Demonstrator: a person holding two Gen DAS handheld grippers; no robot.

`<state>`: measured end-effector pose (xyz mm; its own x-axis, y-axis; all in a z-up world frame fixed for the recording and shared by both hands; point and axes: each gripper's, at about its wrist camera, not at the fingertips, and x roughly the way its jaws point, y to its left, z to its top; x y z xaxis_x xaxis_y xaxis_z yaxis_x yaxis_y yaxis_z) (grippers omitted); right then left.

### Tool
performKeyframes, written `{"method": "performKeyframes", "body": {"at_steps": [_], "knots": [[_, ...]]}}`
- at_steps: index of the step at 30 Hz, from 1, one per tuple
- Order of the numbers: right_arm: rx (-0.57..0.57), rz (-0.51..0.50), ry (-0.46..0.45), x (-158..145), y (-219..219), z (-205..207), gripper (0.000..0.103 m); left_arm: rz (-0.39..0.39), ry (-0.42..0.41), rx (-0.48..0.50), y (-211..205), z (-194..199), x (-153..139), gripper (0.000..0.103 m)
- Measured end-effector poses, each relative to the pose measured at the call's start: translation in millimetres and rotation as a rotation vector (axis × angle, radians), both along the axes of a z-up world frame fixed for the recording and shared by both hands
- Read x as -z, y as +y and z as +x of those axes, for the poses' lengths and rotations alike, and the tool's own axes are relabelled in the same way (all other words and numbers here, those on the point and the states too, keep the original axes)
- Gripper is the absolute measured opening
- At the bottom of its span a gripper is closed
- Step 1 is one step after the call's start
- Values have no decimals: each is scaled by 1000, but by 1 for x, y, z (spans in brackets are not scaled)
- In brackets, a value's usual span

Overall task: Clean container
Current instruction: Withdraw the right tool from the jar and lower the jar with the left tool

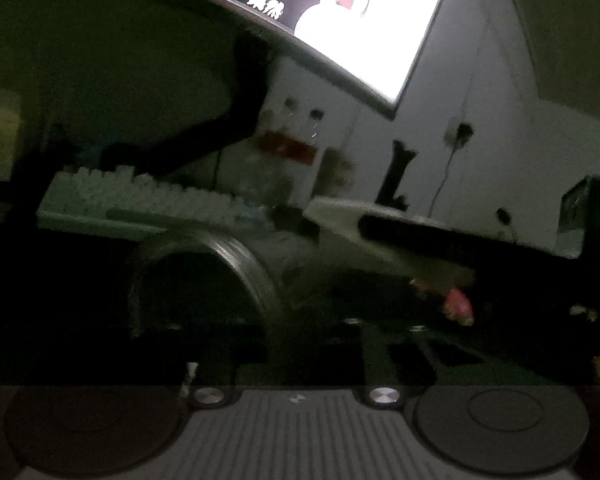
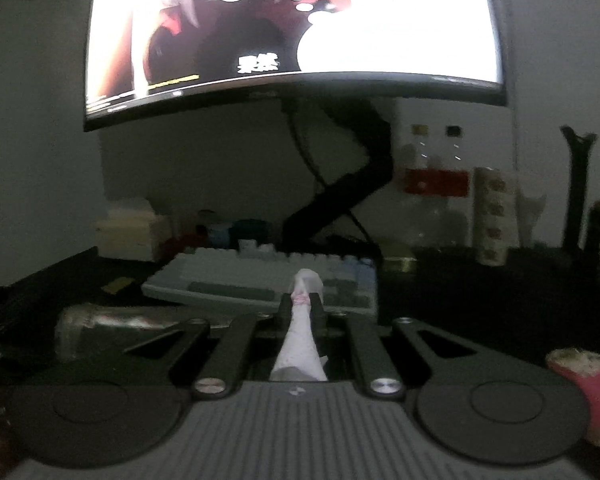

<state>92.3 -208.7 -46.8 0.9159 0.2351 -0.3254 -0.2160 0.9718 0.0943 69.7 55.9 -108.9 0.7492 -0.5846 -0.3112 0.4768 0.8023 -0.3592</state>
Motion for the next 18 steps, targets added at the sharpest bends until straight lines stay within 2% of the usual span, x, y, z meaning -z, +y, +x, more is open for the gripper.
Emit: {"method": "performKeyframes", "body": {"at_steps": [4,6,10,12,15,18], "knots": [[10,41,35,10,-8,-4,8,71,-85,-117,-21,-12,-3,11],[17,57,69,17,-9,-4,8,103,-100,-206,-32,-17,-5,11],[1,149,138,27,-4,-2,8,141,-107,-323,-59,-17,-7,12],[-7,179,161,31,-1,-4,8,151,-72,-327,-76,-13,-7,11],[9,158,160,37,-1,-9,8,177,-26,-306,-97,-7,-5,10],[29,141,175,43,-4,-10,9,192,1,-281,-101,-9,1,10]]}}
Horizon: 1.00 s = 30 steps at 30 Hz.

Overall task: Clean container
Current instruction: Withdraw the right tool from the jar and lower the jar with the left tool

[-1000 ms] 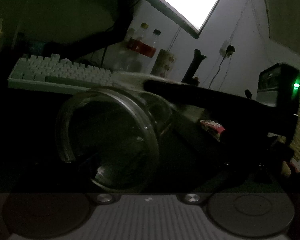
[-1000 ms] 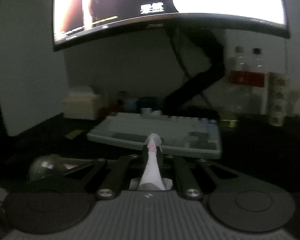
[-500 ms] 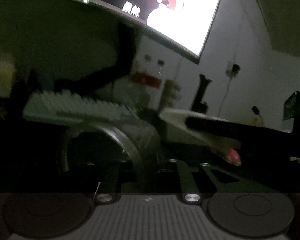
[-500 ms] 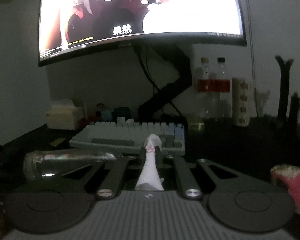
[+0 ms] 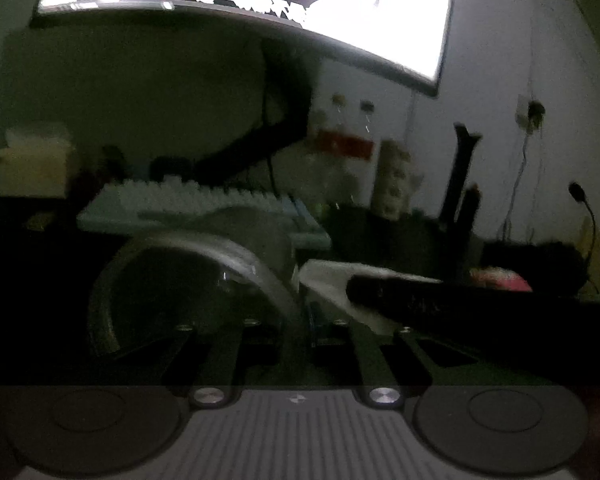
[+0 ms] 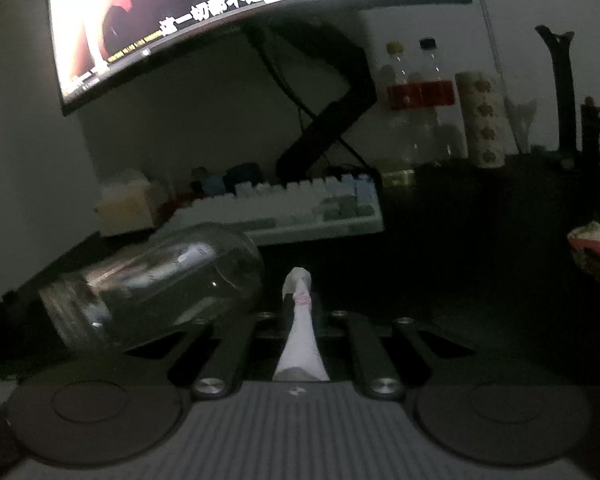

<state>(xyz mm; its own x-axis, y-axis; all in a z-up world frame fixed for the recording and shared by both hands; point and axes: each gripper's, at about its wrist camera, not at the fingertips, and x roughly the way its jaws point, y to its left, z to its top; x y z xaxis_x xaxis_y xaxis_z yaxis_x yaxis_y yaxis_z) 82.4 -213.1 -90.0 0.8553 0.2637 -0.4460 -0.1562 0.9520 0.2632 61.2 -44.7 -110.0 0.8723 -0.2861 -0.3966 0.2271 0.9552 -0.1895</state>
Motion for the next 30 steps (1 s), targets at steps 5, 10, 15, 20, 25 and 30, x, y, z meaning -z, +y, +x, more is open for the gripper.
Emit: {"method": "performKeyframes", "body": {"at_steps": [5,10,15,20,25,30], "knots": [[2,-66,19,8,3,-2,41,1,22,6,2,-7,-1,11],[-26,14,-38,6,-20,-15,82,4,-21,-43,3,-16,-4,8],[13,149,-79,-4,-63,-28,90,82,-74,-111,-21,-14,-6,6],[23,190,-56,7,-83,-33,90,131,-45,-163,-50,-5,-1,8],[30,206,-54,7,-93,-33,90,94,45,-148,-48,-6,-1,41],[26,193,-55,5,-86,-38,90,71,74,-87,-39,-19,0,41]]}}
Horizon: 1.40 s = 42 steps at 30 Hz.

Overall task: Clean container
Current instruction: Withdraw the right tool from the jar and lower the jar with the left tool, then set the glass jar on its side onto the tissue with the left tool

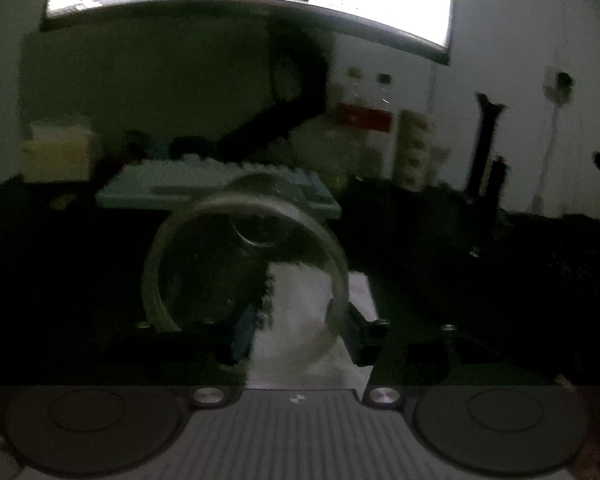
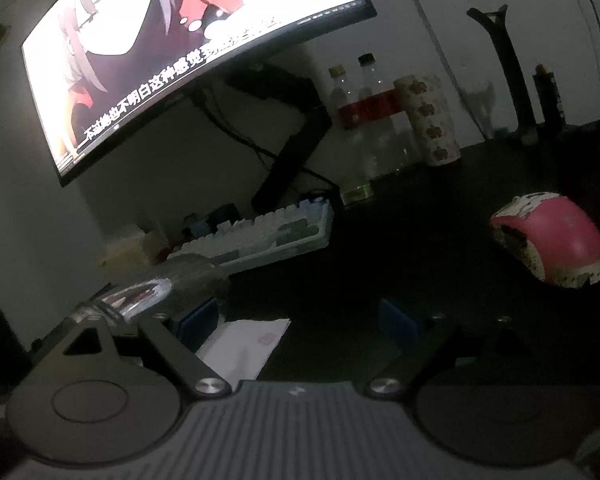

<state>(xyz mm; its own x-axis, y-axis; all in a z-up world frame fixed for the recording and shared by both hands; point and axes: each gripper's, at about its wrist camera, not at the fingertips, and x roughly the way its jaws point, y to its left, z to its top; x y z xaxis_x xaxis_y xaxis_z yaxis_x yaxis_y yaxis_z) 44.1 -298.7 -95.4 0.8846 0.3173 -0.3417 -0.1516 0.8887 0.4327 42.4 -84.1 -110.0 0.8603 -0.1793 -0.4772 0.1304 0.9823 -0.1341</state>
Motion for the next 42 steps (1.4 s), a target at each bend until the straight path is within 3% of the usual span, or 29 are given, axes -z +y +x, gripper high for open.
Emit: {"method": "performKeyframes", "body": {"at_steps": [7,14,18,19,21,22,23,24,27,31,33,35,38,40,42], "knots": [[-46,-8,-27,-1,18,-8,99,-8,9,65,10,-21,-1,41],[-77,-4,-31,-1,29,-13,100,-84,21,50,28,-24,2,41],[-77,-8,-34,-2,30,-13,101,-124,58,98,33,-26,-1,43],[-75,-7,-31,-2,30,-13,101,-139,72,118,35,-28,-3,46],[-84,14,-14,-6,27,-12,101,-161,101,158,39,-32,-8,65],[-83,24,-1,-9,26,-12,102,-173,109,182,41,-36,-13,68],[-83,33,12,-13,26,-12,103,-181,110,203,44,-39,-18,79],[-91,24,37,-19,27,-11,103,-188,112,226,46,-43,-23,100],[-139,-78,92,-34,38,-7,103,-148,95,262,50,-51,-43,103],[-165,-269,123,-56,59,-6,103,-12,98,133,52,-57,-62,103],[-183,-297,126,-70,62,-7,103,95,116,45,49,-55,-72,103],[-199,-245,118,-81,56,-12,103,184,101,-78,45,-57,-81,103],[-221,-222,77,-90,51,-28,103,221,169,-266,46,-49,-92,103],[-196,-225,72,-87,48,-39,103,243,202,-343,46,-44,-95,103],[-140,-221,126,-86,47,-38,102,297,254,-401,41,-33,-98,103]]}}
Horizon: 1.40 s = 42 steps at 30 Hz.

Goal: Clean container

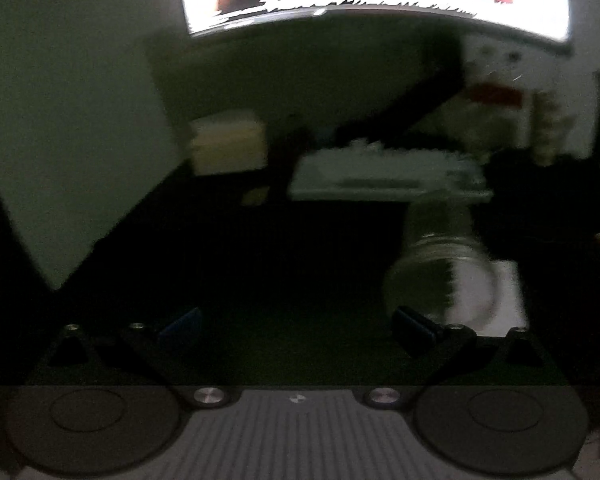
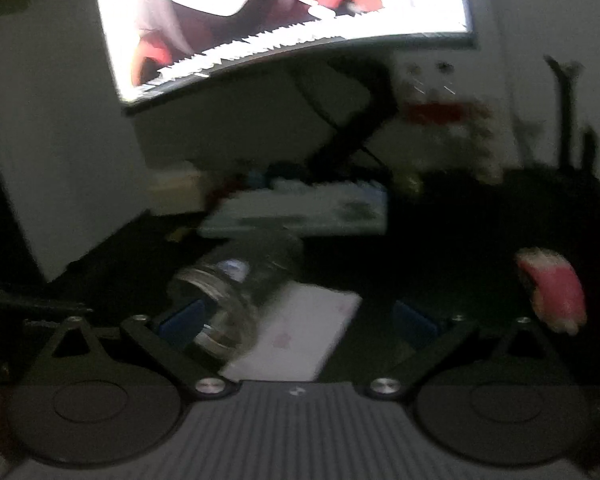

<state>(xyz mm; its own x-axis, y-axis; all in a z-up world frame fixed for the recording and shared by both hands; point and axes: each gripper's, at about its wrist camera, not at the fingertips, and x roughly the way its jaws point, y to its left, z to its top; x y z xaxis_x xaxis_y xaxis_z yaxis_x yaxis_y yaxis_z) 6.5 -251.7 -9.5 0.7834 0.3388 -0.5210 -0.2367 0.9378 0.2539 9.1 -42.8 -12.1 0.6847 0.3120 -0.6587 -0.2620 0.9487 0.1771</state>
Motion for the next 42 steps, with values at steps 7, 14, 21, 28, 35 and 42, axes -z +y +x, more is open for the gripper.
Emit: {"method": "performKeyframes", "body": {"at_steps": [7,14,21,28,35,42], "knots": [[94,32,194,-16,-14,40,102,-301,174,153,-3,22,9,103],[37,172,209,-38,-21,41,102,-169,171,32,-23,21,-23,103],[41,136,312,-19,-6,42,102,-177,132,70,-38,2,-44,103],[39,112,347,-12,-2,45,102,-114,158,51,-23,7,-38,103],[1,51,329,-10,7,43,102,-120,161,50,-8,7,-35,103],[-9,53,350,-7,9,47,102,-124,191,59,-5,13,-27,103]]}}
